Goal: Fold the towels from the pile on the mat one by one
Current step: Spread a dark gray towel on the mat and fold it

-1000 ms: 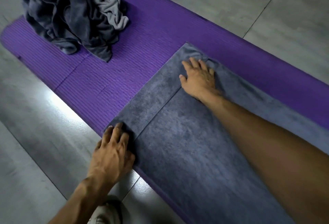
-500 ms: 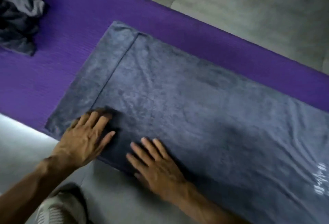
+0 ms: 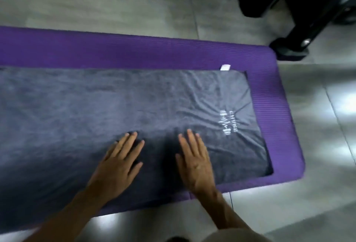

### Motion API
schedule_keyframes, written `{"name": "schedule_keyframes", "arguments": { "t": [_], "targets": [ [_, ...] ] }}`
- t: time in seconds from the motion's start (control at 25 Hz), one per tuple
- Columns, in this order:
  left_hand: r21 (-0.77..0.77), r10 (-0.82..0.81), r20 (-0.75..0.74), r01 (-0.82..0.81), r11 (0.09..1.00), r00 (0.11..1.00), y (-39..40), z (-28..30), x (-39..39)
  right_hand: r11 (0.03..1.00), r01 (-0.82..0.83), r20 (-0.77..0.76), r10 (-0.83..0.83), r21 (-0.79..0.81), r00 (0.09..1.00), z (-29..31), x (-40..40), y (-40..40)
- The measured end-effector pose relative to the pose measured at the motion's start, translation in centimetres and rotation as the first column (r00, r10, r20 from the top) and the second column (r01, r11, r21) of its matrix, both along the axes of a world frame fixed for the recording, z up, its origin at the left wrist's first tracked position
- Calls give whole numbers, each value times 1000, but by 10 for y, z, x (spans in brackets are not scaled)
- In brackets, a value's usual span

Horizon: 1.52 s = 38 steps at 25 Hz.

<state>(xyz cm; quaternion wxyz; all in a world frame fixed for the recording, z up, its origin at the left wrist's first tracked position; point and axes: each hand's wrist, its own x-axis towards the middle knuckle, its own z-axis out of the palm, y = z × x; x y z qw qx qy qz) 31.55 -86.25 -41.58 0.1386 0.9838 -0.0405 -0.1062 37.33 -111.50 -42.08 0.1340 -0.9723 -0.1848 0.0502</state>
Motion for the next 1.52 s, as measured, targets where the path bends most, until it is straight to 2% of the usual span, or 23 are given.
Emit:
{"name": "schedule_keyframes", "arguments": {
  "t": [0.08,0.16,0.2,0.24,0.28,0.36,0.44,0.52,0.6,0.68,0.76,0.88,0.92,0.96,1.04,1.08,1.12,1.2,1.28,1.32,1.36,1.4,1.52],
  "targets": [
    [-43,-199,4,199,979,980,-35,-2,-21,970,173,-58,-185,-170,981,-2,-6,-48],
    [-147,-511,1,505,850,860,-58,3,-34,952,196,-86,-222,-235,971,0,-29,-91],
    [-176,-590,-1,580,795,808,-65,8,-36,943,233,-100,-262,-237,960,3,-32,-105],
    [-204,-577,45,573,794,815,-71,7,-36,932,279,-99,-308,-233,946,5,-30,-114],
    [-231,-480,68,482,845,875,-77,3,-34,919,325,-85,-350,-223,933,5,-23,-118],
    [-171,-275,-34,265,949,961,-86,5,-26,934,299,-41,-312,-197,949,1,-3,-107],
    [-123,-331,-35,324,938,943,-91,2,-21,974,181,-33,-187,-137,982,-9,22,-70],
    [-218,-435,-22,420,881,900,-92,3,-12,986,146,-25,-149,-80,989,-20,43,-24],
    [-230,-337,-17,325,917,941,-89,4,-3,986,154,-28,-156,-57,987,-25,56,3],
    [-56,-232,-205,225,973,951,-93,18,16,990,114,-18,-116,-88,993,-27,62,-11],
    [132,-187,-349,246,960,918,-99,26,40,977,152,24,-150,-149,988,-30,58,-56],
    [225,-184,-533,348,910,826,-117,29,61,911,365,57,-361,-195,931,-27,50,-120],
    [235,-185,-549,363,902,815,-121,29,63,905,376,59,-372,-197,926,-23,53,-121],
    [232,-181,-546,355,906,818,-124,29,63,929,318,61,-312,-192,948,-20,60,-111],
    [222,-165,-547,333,916,820,-124,27,61,984,37,40,-31,-172,999,-23,90,-79],
    [226,-167,-548,337,914,820,-123,27,61,983,-67,27,73,-172,997,-26,112,-64],
    [230,-174,-542,344,910,822,-122,28,63,981,-83,27,89,-174,996,-26,140,-55],
    [216,-185,-558,358,908,809,-122,28,66,984,93,8,-93,-155,996,-28,207,-60],
    [194,-180,-586,352,916,790,-122,27,66,922,341,-160,-370,-183,915,-23,266,-87],
    [198,-177,-589,353,914,788,-122,25,67,885,418,-201,-456,-205,867,-19,286,-99],
    [206,-175,-583,352,913,794,-122,24,67,868,451,-212,-489,-206,846,-14,295,-103],
    [207,-170,-578,345,916,798,-122,25,66,881,436,-185,-467,-183,865,-11,291,-101],
    [202,-192,-548,351,914,814,-122,25,64,960,275,-3,-276,-52,961,-15,208,-73]
  ]
}}
